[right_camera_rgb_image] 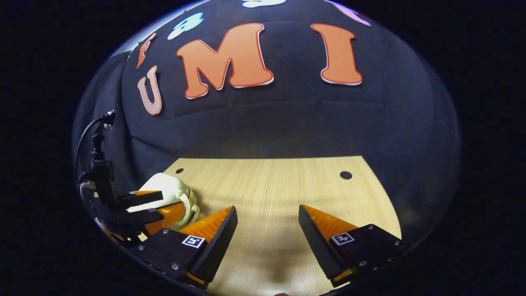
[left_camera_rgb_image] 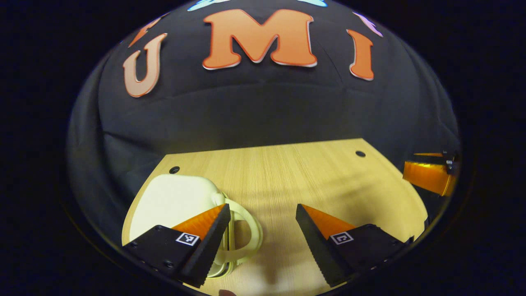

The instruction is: First open the suitcase, pack the skin care products into it, and then close the suitcase.

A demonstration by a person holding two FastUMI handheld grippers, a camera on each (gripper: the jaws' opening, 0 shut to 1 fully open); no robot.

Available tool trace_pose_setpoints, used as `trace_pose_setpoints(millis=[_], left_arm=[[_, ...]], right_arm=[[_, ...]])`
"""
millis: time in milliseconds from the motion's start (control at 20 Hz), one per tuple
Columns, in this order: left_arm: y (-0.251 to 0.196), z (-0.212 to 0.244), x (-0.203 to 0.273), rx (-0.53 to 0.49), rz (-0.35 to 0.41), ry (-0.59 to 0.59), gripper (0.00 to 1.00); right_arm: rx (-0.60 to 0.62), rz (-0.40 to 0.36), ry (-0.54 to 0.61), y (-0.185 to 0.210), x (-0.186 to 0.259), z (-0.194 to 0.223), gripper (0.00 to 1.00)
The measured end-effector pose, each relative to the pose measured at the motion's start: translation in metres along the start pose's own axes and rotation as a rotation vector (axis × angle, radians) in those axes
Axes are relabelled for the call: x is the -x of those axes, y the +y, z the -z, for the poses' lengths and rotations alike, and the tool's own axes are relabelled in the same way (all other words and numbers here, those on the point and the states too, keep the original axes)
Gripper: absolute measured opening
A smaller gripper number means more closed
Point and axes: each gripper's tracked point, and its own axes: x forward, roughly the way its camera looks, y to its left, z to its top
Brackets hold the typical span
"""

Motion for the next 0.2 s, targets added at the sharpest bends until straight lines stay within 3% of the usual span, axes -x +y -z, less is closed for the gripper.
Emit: trace_pose_setpoints(millis=[200], left_arm=[[0.023,-0.051,0.030,0.052,0.003,-0.146,0.99]], right_arm=[[-0.018,0.039,-0.107,0.008,0.018,-0.026,0.96]])
